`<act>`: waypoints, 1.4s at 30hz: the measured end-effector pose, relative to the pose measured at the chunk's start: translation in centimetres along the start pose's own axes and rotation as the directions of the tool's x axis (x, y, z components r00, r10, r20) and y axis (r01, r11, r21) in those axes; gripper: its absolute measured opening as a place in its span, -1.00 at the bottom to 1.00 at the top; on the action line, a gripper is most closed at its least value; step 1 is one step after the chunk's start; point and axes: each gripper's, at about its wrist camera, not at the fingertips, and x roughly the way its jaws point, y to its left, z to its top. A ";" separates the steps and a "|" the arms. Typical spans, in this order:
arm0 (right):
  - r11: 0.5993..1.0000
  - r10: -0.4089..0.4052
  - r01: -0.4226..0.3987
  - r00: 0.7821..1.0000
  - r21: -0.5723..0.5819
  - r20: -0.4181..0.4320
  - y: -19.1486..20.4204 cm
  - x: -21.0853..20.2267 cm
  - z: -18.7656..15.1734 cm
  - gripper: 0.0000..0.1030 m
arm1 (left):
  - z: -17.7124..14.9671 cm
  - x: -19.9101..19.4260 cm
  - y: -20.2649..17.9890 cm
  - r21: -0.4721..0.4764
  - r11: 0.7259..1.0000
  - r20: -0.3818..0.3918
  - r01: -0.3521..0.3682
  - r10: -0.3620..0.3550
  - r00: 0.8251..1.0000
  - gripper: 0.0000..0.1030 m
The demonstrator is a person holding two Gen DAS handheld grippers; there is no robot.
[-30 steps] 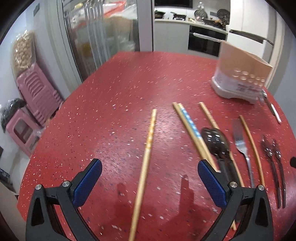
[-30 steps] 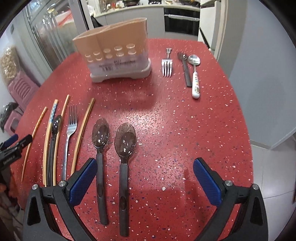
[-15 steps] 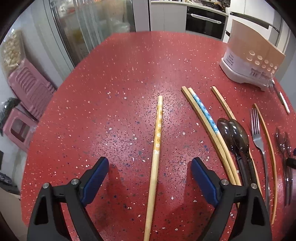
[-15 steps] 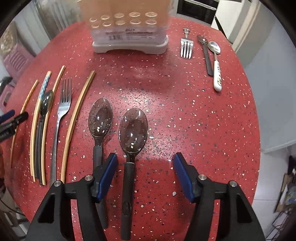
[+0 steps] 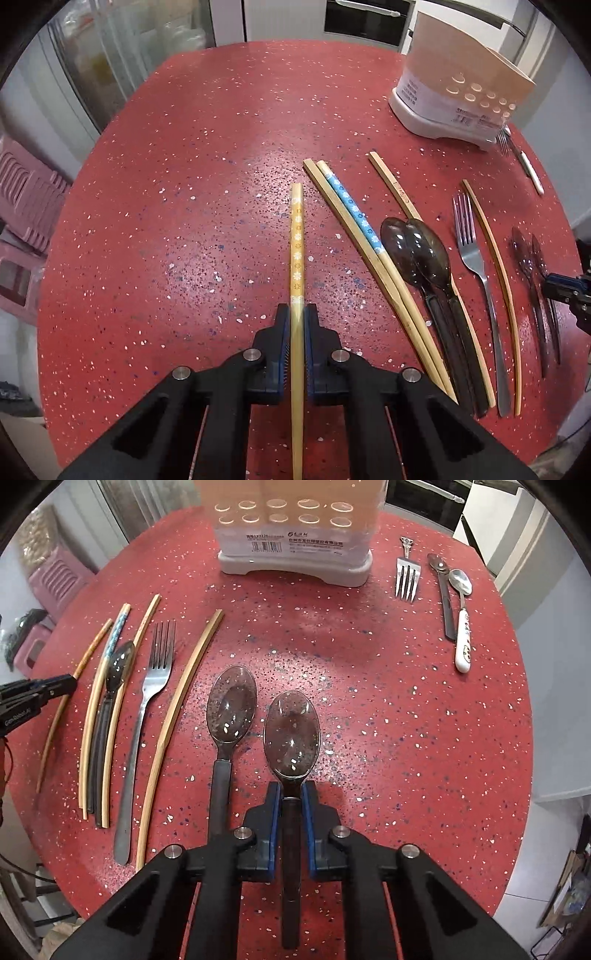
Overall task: Organize utensils
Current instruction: 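Lift the spoon and chopstick and carry both toward the beige utensil holder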
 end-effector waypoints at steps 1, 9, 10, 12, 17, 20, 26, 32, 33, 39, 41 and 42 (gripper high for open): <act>1.000 0.017 -0.017 1.000 0.007 0.006 -0.3 -0.1 -0.1 -0.75 | 0.0 0.0 0.0 -0.005 1.000 0.009 -0.002 0.002 1.000 -0.38; 0.984 0.161 -0.169 0.980 0.058 0.120 -3.8 -2.5 -0.5 -0.75 | -2.4 -2.5 -0.1 -0.096 0.994 0.145 0.060 -0.046 0.988 -0.38; 0.980 0.177 -0.187 0.974 0.066 0.141 -4.4 -3.0 -0.5 -0.75 | -2.4 -3.1 -0.2 -0.106 0.992 0.172 0.075 -0.056 0.983 -0.38; 0.974 0.198 -0.214 0.964 0.076 0.177 -5.0 -3.9 -0.3 -0.75 | -2.3 -4.4 -0.3 -0.120 0.987 0.219 0.103 -0.075 0.973 -0.38; 0.962 0.230 -0.260 0.940 0.089 0.253 -5.0 -6.7 -0.2 -0.75 | -1.0 -7.9 -1.3 -0.124 0.978 0.323 0.165 -0.118 0.939 -0.38; 0.957 0.242 -0.277 0.924 0.082 0.296 -5.0 -8.3 0.7 -0.75 | 0.1 -10.1 -2.1 -0.118 0.972 0.386 0.204 -0.145 0.911 -0.38; 0.953 0.247 -0.295 0.886 0.064 0.392 -5.0 -11.3 3.8 -0.75 | 4.1 -14.0 -3.8 -0.089 0.960 0.500 0.265 -0.187 0.845 -0.38; 0.952 0.218 -0.294 0.844 0.084 0.490 -5.8 -13.6 8.6 -0.75 | 10.2 -15.8 -6.0 -0.065 0.954 0.580 0.291 -0.202 0.790 -0.38; 0.954 0.208 -0.289 0.834 0.084 0.511 -5.8 -14.0 9.4 -0.75 | 11.5 -16.1 -6.3 -0.063 0.954 0.597 0.293 -0.199 0.777 -0.38; 0.958 0.169 -0.276 0.762 0.077 0.625 -6.2 -15.9 14.8 -0.75 | 17.4 -16.2 -7.5 -0.076 0.958 0.678 0.276 -0.154 0.718 -0.39; 0.960 0.157 -0.270 0.740 0.075 0.655 -6.3 -16.1 16.4 -0.75 | 18.5 -15.9 -7.7 -0.082 0.955 0.694 0.284 -0.150 0.705 -0.39; 0.962 0.146 -0.262 0.729 0.075 0.669 -6.5 -16.1 17.4 -0.75 | 19.1 -15.5 -7.8 -0.087 0.954 0.701 0.287 -0.146 0.698 -0.39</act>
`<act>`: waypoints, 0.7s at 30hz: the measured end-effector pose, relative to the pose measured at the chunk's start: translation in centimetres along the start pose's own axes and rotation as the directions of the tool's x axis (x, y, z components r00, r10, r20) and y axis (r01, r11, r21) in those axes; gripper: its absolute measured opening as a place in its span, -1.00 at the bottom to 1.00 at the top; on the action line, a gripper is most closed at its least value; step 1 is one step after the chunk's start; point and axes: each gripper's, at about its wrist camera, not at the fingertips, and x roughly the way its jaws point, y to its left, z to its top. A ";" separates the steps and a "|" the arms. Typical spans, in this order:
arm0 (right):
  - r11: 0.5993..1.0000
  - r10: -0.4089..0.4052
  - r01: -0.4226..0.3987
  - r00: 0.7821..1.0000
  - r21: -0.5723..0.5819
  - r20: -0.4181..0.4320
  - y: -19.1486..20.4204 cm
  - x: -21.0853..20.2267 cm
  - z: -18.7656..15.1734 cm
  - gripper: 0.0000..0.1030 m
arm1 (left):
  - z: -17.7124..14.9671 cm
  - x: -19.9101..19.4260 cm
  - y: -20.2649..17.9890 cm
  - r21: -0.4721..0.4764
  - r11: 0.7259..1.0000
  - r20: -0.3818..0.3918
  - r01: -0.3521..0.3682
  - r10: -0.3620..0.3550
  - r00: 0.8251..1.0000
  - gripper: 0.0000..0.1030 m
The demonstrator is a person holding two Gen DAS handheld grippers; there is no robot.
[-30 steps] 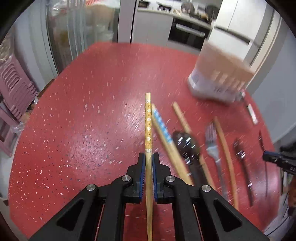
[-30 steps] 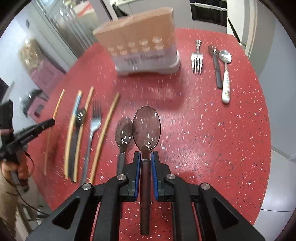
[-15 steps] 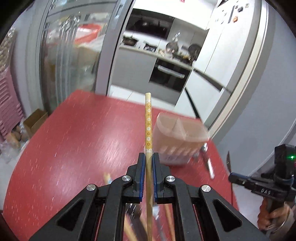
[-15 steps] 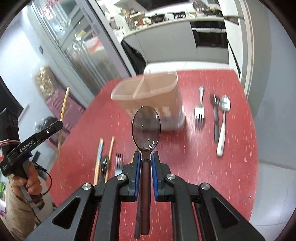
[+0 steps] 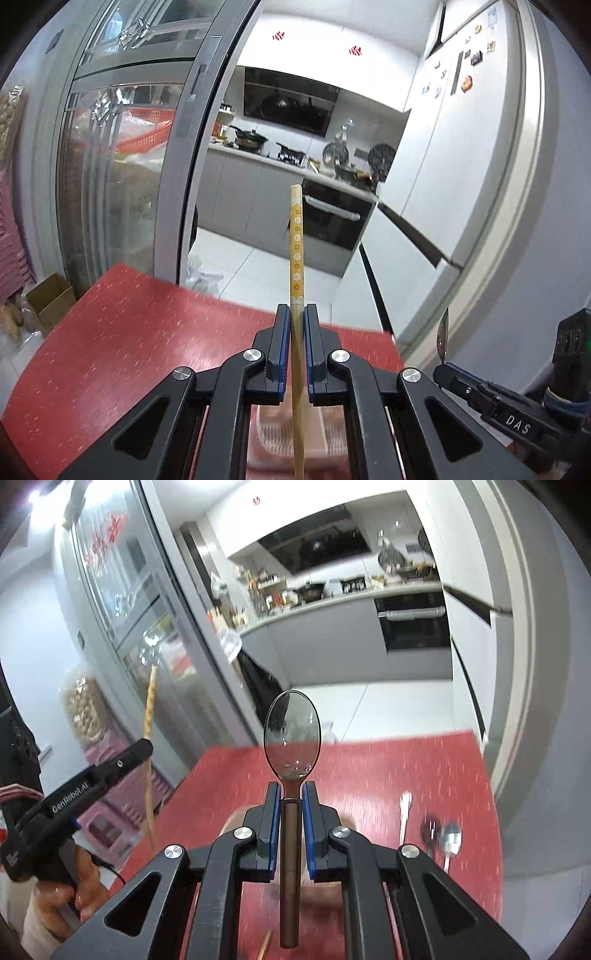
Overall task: Organize utensils
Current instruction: 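Lift the spoon and chopstick and carry both toward the beige utensil holder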
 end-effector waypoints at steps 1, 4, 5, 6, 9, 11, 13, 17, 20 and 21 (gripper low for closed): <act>1.000 -0.004 0.004 1.000 -0.004 0.017 0.0 0.8 0.6 -0.75 | 0.2 0.7 -0.1 -0.003 1.000 0.011 -0.002 0.002 1.000 -0.39; 1.000 -0.007 0.008 0.999 -0.012 0.044 -0.1 2.9 1.5 -0.75 | 0.1 2.6 -0.4 0.003 1.000 0.040 -0.015 0.015 0.999 -0.39; 1.000 -0.007 0.008 0.999 -0.015 0.051 -0.1 3.3 1.5 -0.75 | 0.1 3.2 -0.5 0.007 1.000 0.055 -0.017 0.016 0.998 -0.39; 1.000 -0.010 0.011 0.998 -0.023 0.061 -0.2 4.1 1.5 -0.75 | 0.1 3.7 -0.5 0.007 1.000 0.063 -0.018 0.018 0.998 -0.39; 0.998 -0.020 0.024 0.997 -0.050 0.075 -0.4 6.2 1.2 -0.75 | -0.4 5.3 -0.8 0.017 0.999 0.082 -0.031 0.029 0.996 -0.39; 0.997 -0.023 0.028 0.997 -0.072 0.073 -0.5 7.4 0.7 -0.75 | -1.0 6.4 -1.0 0.043 0.998 0.093 -0.050 0.046 0.995 -0.39; 0.994 -0.030 0.037 0.997 -0.100 0.074 -0.4 8.2 -0.2 -0.75 | -2.0 7.1 -1.1 0.068 0.996 0.087 -0.061 0.055 0.995 -0.39; 0.989 -0.040 0.047 0.998 -0.139 0.058 -0.4 9.5 -1.4 -0.76 | -4.0 8.0 -1.0 0.108 0.991 0.061 -0.082 0.076 0.995 -0.39; 0.987 -0.044 0.051 0.998 -0.156 0.044 -0.7 10.0 -2.4 -0.76 | -5.4 8.0 -0.8 0.137 0.986 0.033 -0.094 0.091 0.995 -0.39; 0.986 -0.042 0.047 0.998 -0.162 0.037 -0.8 10.1 -2.8 -0.76 | -5.9 8.0 -0.9 0.146 0.984 0.028 -0.101 0.098 0.995 -0.39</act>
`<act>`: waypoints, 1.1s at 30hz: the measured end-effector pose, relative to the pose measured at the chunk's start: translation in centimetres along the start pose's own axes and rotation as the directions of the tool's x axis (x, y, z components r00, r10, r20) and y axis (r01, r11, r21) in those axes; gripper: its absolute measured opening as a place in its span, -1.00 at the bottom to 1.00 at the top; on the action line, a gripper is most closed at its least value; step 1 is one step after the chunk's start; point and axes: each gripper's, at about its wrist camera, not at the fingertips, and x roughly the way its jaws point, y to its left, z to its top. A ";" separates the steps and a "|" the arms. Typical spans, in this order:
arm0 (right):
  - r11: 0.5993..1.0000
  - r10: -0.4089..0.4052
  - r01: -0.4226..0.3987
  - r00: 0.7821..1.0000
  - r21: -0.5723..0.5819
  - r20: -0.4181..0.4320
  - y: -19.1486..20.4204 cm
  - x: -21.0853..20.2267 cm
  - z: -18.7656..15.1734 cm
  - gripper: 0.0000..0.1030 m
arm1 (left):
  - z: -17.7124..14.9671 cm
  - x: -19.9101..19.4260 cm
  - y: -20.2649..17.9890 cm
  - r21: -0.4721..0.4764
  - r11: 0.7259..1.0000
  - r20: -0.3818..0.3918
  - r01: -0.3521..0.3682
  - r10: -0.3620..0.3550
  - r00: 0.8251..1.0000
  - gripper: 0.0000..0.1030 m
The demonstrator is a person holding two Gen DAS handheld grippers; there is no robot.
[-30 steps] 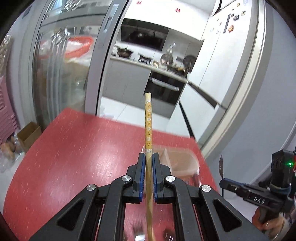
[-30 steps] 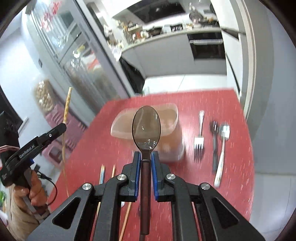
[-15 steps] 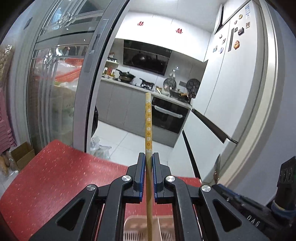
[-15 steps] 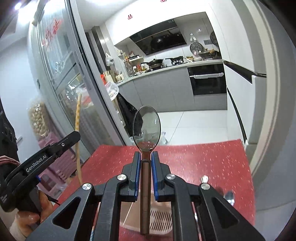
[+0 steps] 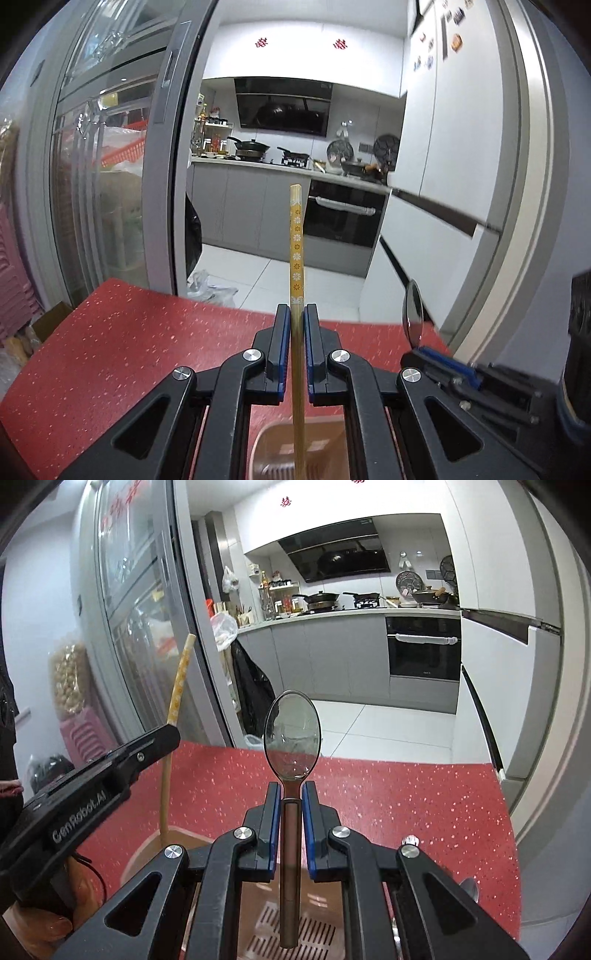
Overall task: Organize utensils
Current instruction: 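Lift the spoon and chopstick and carry both toward the beige utensil holder, then open the right gripper dropping the spoon in the holder while the left releases the chopstick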
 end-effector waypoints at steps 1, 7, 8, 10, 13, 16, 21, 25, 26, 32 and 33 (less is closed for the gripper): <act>1.000 0.002 -0.002 1.000 -0.010 -0.003 0.0 0.0 -0.4 -0.76 | -0.4 -0.1 -0.1 0.006 1.000 -0.007 -0.001 0.001 1.000 -0.39; 0.998 -0.004 0.003 1.000 -0.061 -0.010 0.3 -0.9 -2.6 -0.76 | -2.3 -1.1 -0.3 0.060 0.998 -0.027 -0.022 0.023 0.999 -0.39; 0.998 -0.005 0.005 1.000 -0.061 -0.003 0.3 -1.0 -2.6 -0.75 | -2.5 -1.3 -0.4 0.071 0.997 -0.033 -0.027 0.029 0.999 -0.39; 0.998 -0.009 0.009 1.000 -0.056 -0.003 0.2 -1.6 -2.7 -0.74 | -2.8 -1.5 -0.3 0.075 0.996 -0.048 -0.040 0.044 0.998 -0.38; 0.998 -0.011 0.011 1.000 -0.056 -0.011 0.1 -2.0 -2.9 -0.74 | -3.2 -1.6 -0.1 0.078 0.996 -0.080 -0.053 0.059 0.995 -0.38; 0.999 -0.014 0.012 0.999 -0.053 -0.030 0.0 -2.1 -2.7 -0.73 | -3.5 -1.7 0.2 0.079 0.995 -0.103 -0.063 0.071 0.992 -0.38; 1.000 0.026 -0.026 0.997 0.004 -0.074 -0.8 -2.2 -2.5 -0.04 | -3.6 -1.9 0.2 0.072 0.994 -0.152 -0.076 0.086 0.985 -0.38; 0.999 0.028 -0.026 0.998 0.037 -0.050 -1.2 -3.5 -2.3 0.01 | -3.6 -2.7 0.3 0.056 0.996 -0.156 -0.073 0.081 0.984 -0.38; 0.998 0.031 -0.028 0.998 0.048 -0.048 -1.3 -3.7 -2.3 0.02 | -3.6 -2.9 0.3 0.056 0.996 -0.156 -0.072 0.080 0.985 -0.38; 0.994 0.035 -0.031 0.999 0.109 -0.036 -2.0 -6.7 -2.9 0.14 | -3.8 -5.3 0.7 0.036 0.997 -0.164 -0.070 0.075 0.984 -0.38; 0.993 0.033 -0.029 0.999 0.111 -0.036 -2.0 -7.3 -3.1 0.16 | -3.9 -5.8 1.0 0.025 0.997 -0.171 -0.072 0.075 0.982 -0.38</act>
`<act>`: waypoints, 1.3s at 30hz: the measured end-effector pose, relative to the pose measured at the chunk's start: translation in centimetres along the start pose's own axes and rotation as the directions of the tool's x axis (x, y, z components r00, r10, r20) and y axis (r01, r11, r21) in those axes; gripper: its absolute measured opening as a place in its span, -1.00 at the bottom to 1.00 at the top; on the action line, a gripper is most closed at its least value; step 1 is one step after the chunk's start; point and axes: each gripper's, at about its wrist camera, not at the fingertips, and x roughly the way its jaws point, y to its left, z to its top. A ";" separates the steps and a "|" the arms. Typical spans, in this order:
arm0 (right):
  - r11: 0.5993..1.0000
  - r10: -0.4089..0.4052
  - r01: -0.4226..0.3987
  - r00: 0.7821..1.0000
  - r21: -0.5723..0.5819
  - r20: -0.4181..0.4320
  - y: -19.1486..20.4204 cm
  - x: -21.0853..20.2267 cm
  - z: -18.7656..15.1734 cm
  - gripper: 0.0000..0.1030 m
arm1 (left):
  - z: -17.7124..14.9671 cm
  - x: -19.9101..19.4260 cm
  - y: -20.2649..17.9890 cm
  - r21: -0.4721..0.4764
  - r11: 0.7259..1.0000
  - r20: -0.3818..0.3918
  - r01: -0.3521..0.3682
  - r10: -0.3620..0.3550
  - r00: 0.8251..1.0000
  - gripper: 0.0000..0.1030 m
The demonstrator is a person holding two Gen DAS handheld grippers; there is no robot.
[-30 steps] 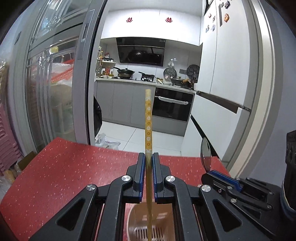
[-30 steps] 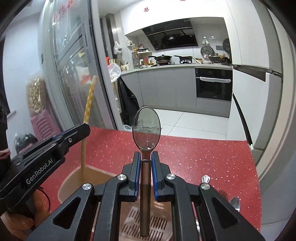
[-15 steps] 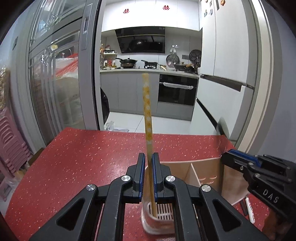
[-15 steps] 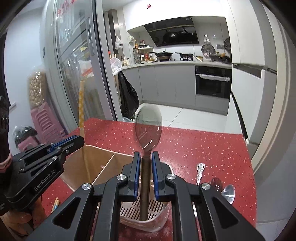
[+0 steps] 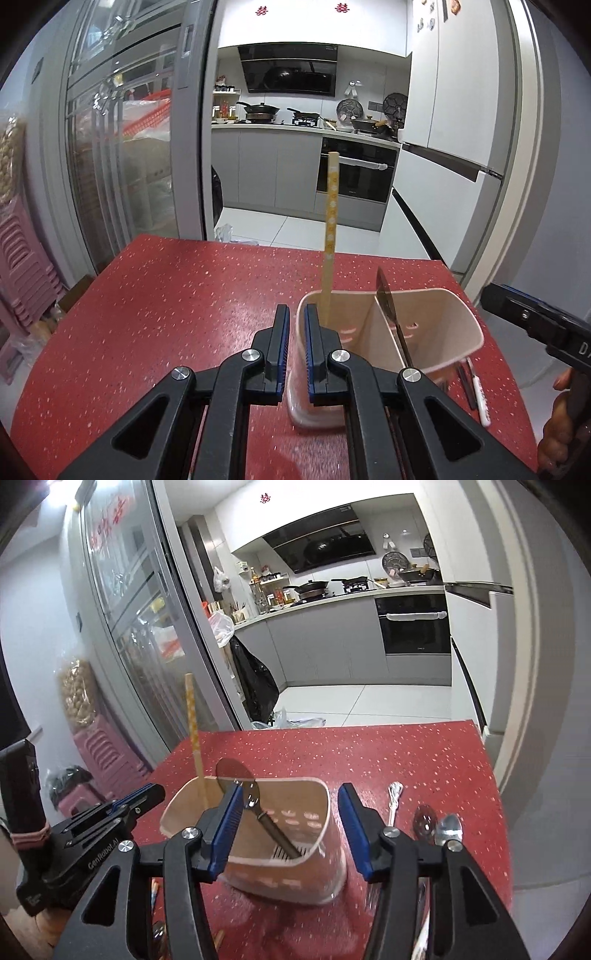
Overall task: Organize utensils
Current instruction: 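Open the right gripper dropping the spoon in the holder while the left releases the chopstick, then move both tools back over the remaining utensils on the table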
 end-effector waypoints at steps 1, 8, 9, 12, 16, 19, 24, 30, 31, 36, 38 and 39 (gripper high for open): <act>1.000 -0.002 0.002 1.000 0.003 -0.002 0.0 -0.5 -0.2 0.20 | -0.3 -0.5 0.3 -0.011 1.000 -0.007 0.001 -0.001 1.000 -0.38; 0.998 0.006 -0.001 0.997 0.066 -0.082 0.1 -3.0 -3.6 0.35 | -3.5 -3.1 2.6 -0.063 0.998 -0.095 -0.014 0.008 0.995 -0.38; 0.997 0.008 -0.001 0.995 0.073 -0.097 0.1 -3.1 -4.1 0.37 | -4.0 -3.4 2.8 -0.072 0.997 -0.104 -0.017 0.010 0.994 -0.36; 0.996 0.017 -0.002 0.988 0.095 -0.154 0.1 -3.6 -5.9 0.45 | -6.0 -4.6 4.1 -0.116 0.991 -0.130 -0.074 0.058 0.990 1.00; 0.994 0.009 0.016 0.975 0.107 -0.222 0.3 -4.0 -8.3 0.54 | -8.1 -5.0 4.8 -0.091 0.990 -0.152 -0.105 0.091 0.984 1.00; 0.992 0.003 0.030 0.963 0.119 -0.268 0.5 -4.2 -9.8 0.54 | -9.7 -4.9 5.4 -0.071 0.989 -0.188 -0.133 0.118 0.975 1.00; 0.991 -0.015 0.060 0.936 0.116 -0.352 1.2 -4.2 -12.6 0.54 | -12.9 -4.5 7.0 -0.070 0.984 -0.277 -0.161 0.136 0.951 1.00; 0.991 -0.033 0.086 0.904 0.105 -0.427 1.9 -3.8 -15.4 0.54 | -16.2 -4.1 8.6 -0.093 0.979 -0.368 -0.182 0.136 0.920 1.00; 0.991 -0.035 0.087 0.900 0.101 -0.435 2.2 -3.7 -15.7 0.54 | -16.5 -4.0 9.0 -0.095 0.976 -0.378 -0.195 0.146 0.914 1.00; 0.993 -0.031 0.081 0.886 0.088 -0.463 3.0 -3.6 -16.7 0.54 | -17.2 -3.3 10.5 -0.117 0.966 -0.410 -0.230 0.164 0.897 1.00; 0.993 -0.028 0.077 0.884 0.085 -0.466 3.2 -3.7 -16.9 0.54 | -17.2 -3.1 11.1 -0.128 0.962 -0.413 -0.242 0.170 0.895 1.00; 0.994 -0.029 0.077 0.884 0.084 -0.466 3.3 -3.8 -16.9 0.54 | -17.3 -2.9 11.4 -0.132 0.960 -0.417 -0.247 0.172 0.893 1.00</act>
